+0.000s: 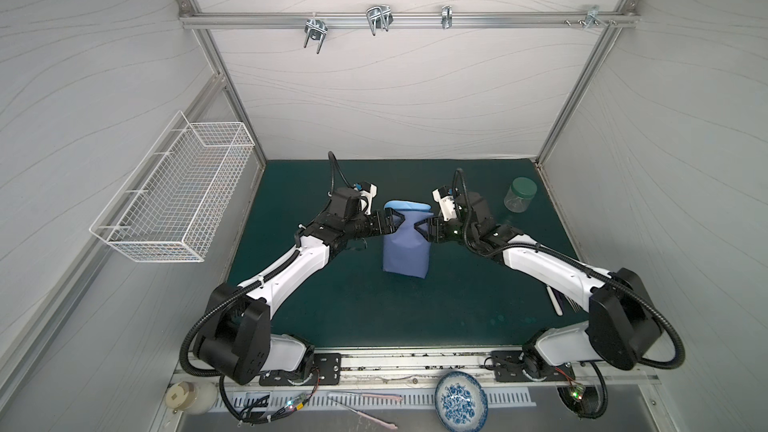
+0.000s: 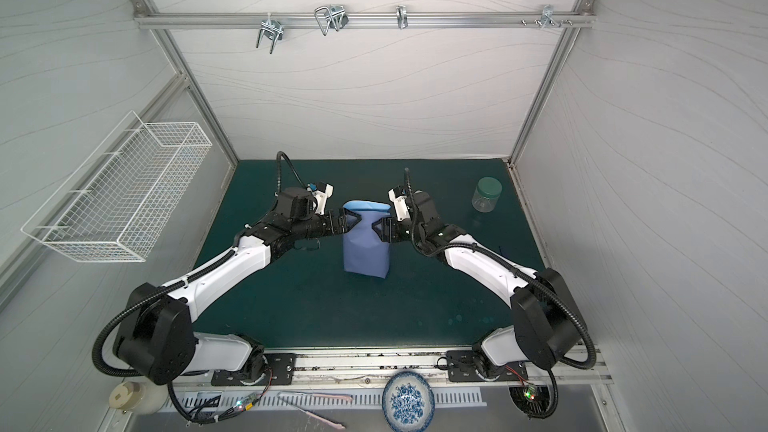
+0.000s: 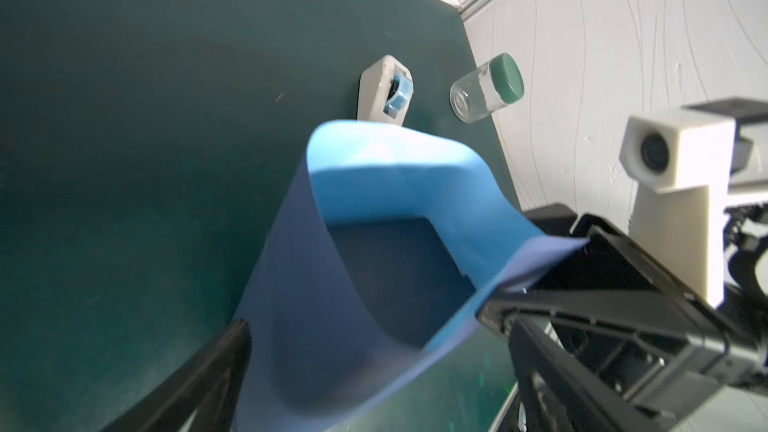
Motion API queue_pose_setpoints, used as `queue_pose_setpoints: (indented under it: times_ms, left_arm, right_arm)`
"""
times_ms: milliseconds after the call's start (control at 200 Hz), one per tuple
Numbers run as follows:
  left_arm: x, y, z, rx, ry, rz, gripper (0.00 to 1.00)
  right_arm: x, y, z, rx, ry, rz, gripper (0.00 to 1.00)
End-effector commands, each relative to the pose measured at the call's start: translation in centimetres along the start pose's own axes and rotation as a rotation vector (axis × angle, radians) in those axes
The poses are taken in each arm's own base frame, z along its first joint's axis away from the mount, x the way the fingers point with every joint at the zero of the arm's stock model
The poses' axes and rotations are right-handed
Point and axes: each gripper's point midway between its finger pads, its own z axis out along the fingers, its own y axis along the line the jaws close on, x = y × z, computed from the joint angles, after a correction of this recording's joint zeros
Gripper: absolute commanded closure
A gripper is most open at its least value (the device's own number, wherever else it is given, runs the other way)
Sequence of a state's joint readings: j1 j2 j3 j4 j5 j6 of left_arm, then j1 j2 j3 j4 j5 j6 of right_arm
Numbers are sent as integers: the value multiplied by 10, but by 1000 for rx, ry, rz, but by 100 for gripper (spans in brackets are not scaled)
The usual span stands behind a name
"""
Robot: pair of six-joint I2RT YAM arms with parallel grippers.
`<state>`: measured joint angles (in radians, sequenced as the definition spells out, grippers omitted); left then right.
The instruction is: Wrap the gift box in paper
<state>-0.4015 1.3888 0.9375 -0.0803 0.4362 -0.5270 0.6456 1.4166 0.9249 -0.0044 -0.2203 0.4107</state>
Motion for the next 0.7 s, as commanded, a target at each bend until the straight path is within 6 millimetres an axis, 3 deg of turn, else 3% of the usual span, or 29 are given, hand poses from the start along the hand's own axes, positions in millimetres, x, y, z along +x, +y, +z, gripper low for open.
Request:
queue_pose_setpoints:
  times_ms: [0, 340, 540, 695]
  left_arm:
    - [-19, -7, 3, 0, -41, 16, 2]
    - [-9, 14, 20, -62, -3, 8, 12]
    - [10, 29, 29, -87, 49, -28, 19]
    - [21, 35, 31, -88, 70, -58, 20]
  right_arm:
    - [4, 0, 1, -16, 0, -10, 38]
    - [-2, 6, -5, -26, -20, -24, 38]
    - [-15, 8, -11, -2, -55, -21, 26]
    - [-17, -7, -2, 79, -29, 34, 25]
